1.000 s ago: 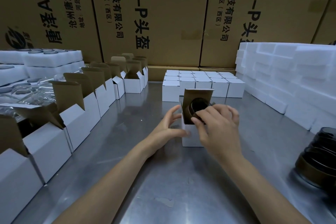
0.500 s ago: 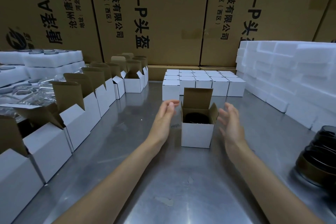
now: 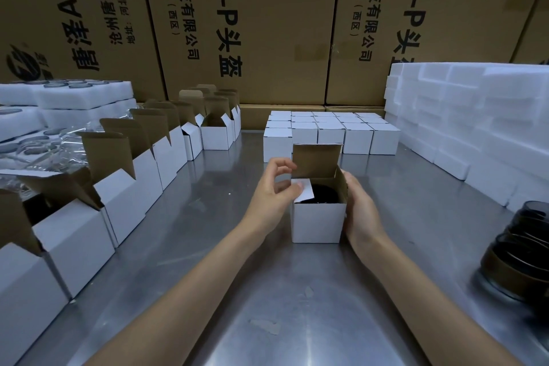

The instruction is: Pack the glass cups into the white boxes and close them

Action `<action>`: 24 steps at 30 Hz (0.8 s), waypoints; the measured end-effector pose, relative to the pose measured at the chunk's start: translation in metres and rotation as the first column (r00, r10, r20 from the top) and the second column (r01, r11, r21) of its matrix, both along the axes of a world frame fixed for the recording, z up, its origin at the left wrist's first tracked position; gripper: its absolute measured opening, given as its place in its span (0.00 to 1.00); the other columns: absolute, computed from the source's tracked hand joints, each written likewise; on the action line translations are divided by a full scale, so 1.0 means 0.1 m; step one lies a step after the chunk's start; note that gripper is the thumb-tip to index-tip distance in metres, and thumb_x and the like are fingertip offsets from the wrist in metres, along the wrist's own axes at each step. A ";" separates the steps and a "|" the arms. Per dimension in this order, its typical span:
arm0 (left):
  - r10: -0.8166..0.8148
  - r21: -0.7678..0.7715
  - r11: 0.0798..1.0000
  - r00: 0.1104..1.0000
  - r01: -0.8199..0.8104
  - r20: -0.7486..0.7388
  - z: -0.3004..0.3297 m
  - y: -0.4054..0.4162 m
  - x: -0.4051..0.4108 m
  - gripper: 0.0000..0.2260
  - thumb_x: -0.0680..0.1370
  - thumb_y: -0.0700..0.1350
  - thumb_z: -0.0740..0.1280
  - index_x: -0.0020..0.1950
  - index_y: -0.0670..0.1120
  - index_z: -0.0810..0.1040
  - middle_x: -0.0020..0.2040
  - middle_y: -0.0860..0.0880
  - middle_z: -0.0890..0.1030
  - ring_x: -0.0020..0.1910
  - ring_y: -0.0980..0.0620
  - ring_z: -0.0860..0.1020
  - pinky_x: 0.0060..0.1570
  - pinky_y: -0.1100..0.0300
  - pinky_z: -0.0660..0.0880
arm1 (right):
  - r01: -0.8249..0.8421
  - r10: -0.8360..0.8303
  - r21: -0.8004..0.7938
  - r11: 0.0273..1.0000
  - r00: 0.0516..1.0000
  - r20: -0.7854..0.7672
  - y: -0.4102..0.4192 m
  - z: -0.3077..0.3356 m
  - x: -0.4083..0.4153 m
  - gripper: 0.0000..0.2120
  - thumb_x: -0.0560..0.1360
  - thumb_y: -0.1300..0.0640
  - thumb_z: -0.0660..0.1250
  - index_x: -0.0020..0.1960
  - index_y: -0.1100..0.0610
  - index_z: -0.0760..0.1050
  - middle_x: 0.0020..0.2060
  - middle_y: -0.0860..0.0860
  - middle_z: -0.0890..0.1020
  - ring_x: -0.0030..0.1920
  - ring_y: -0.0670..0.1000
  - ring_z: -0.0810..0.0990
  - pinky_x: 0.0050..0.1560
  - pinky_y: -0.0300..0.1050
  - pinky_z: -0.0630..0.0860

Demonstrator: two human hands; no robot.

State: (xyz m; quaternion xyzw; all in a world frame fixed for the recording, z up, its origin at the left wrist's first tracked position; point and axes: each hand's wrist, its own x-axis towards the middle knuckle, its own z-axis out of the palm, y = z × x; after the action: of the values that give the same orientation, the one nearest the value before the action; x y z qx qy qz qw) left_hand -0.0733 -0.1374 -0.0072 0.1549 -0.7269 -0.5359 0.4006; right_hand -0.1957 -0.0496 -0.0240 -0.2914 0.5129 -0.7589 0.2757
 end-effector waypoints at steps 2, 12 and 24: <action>-0.013 -0.029 1.000 1.000 0.013 0.017 -0.01 0.00 0.00 0.18 0.79 0.38 0.65 0.56 0.63 0.71 0.58 0.61 0.70 0.52 0.60 0.77 0.45 0.76 0.72 | -0.016 0.016 0.002 1.000 1.000 -0.009 0.01 0.00 0.01 0.16 0.81 0.51 0.57 0.62 0.57 0.76 0.59 0.53 0.80 0.59 0.51 0.77 0.57 0.46 0.71; 0.012 0.060 0.998 0.999 -0.010 -0.030 -0.04 -0.03 0.00 0.16 0.77 0.36 0.67 0.54 0.58 0.74 0.57 0.58 0.74 0.48 0.64 0.78 0.43 0.72 0.73 | 0.002 0.020 0.113 0.994 0.980 -0.198 0.05 0.02 0.02 0.21 0.76 0.63 0.62 0.58 0.39 0.72 0.59 0.50 0.79 0.61 0.49 0.76 0.64 0.49 0.70; -0.003 -0.027 1.000 0.998 0.001 -0.064 -0.04 0.07 0.05 0.11 0.72 0.50 0.62 0.41 0.45 0.81 0.49 0.50 0.81 0.52 0.57 0.77 0.52 0.67 0.70 | 0.038 -0.022 0.110 0.993 0.990 -0.142 0.11 0.06 0.10 0.13 0.79 0.51 0.57 0.43 0.50 0.79 0.50 0.54 0.83 0.49 0.53 0.78 0.48 0.47 0.71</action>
State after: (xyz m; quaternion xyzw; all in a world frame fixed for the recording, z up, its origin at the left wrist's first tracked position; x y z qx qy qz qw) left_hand -0.0678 -0.1306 -0.0107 0.1315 -0.7209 -0.5312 0.4253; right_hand -0.1858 -0.0382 -0.0180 -0.3205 0.5773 -0.7105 0.2433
